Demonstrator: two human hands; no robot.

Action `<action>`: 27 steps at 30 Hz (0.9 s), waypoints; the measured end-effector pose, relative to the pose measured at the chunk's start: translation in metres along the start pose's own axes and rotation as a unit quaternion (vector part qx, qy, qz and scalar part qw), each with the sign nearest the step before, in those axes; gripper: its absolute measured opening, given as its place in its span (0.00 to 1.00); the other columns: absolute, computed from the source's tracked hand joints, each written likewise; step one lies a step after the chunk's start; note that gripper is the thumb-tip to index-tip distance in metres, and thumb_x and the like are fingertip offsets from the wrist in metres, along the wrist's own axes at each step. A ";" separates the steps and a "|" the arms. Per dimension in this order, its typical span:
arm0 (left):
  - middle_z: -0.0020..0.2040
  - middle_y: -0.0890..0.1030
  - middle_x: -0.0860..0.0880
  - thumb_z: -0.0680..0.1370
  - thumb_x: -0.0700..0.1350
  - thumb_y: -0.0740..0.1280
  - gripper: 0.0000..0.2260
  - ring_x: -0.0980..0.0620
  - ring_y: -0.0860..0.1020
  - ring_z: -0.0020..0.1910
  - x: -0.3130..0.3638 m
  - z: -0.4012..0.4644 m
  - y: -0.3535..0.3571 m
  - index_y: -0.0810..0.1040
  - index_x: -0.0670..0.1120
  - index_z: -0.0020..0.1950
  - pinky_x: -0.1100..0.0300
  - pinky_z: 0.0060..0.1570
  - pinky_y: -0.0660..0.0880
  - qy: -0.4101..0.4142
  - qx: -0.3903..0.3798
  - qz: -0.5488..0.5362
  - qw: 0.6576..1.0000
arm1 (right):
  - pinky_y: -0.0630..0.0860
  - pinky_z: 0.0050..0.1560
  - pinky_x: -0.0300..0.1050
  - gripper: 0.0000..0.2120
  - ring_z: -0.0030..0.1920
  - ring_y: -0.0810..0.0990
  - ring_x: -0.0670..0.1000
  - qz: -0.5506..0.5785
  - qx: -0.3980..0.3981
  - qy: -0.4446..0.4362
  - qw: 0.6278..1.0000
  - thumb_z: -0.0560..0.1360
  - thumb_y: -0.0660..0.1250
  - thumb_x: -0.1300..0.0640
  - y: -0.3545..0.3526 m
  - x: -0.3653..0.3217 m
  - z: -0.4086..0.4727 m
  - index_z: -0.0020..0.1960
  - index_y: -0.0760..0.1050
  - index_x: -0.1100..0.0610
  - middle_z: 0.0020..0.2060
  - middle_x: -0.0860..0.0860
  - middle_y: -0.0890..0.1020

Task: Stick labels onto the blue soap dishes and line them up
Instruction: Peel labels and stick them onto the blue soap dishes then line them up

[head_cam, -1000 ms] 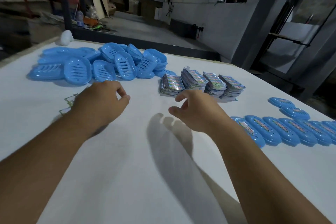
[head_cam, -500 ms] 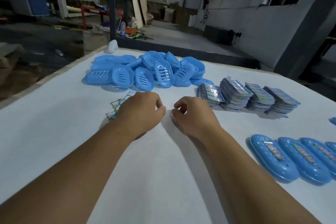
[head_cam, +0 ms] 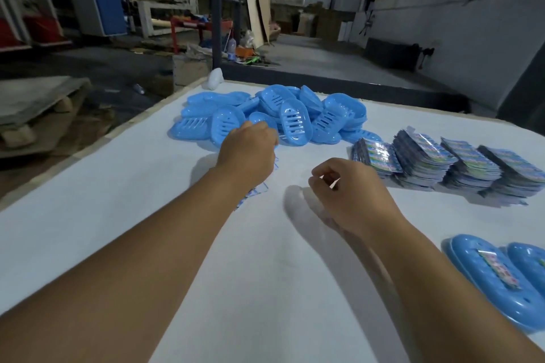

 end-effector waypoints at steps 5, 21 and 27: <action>0.59 0.80 0.49 0.80 0.41 0.63 0.15 0.45 0.72 0.62 0.000 0.016 0.014 0.77 0.49 0.65 0.52 0.58 0.69 0.025 -0.064 0.078 0.995 | 0.73 0.40 0.41 0.04 0.40 0.79 0.41 0.020 0.006 -0.002 1.000 0.77 0.69 0.47 -0.004 0.004 0.002 0.51 0.81 0.44 0.39 0.39 0.81; 0.52 0.76 0.51 0.84 0.43 0.60 0.07 0.53 0.71 0.49 -0.009 0.007 -0.032 0.77 0.44 0.58 0.59 0.47 0.66 -0.103 0.082 -0.196 0.972 | 0.69 0.39 0.32 0.07 0.39 0.78 0.38 0.033 0.020 -0.002 0.999 0.79 0.68 0.48 -0.013 0.000 0.000 0.56 0.81 0.45 0.40 0.37 0.80; 0.48 0.82 0.51 0.85 0.44 0.59 0.10 0.47 0.82 0.51 0.004 -0.024 -0.028 0.80 0.47 0.51 0.52 0.50 0.82 -0.211 0.008 -0.475 0.855 | 0.69 0.53 0.35 0.30 0.56 0.76 0.41 0.039 0.035 -0.052 0.997 0.74 0.75 0.45 -0.019 -0.010 -0.004 0.73 0.69 0.44 0.62 0.40 0.74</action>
Point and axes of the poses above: each hand's wrist, its own z-axis towards the middle knuckle, its own y-axis out of the palm, x = y × z, the point moved 6 cm from there along z, towards the middle knuckle
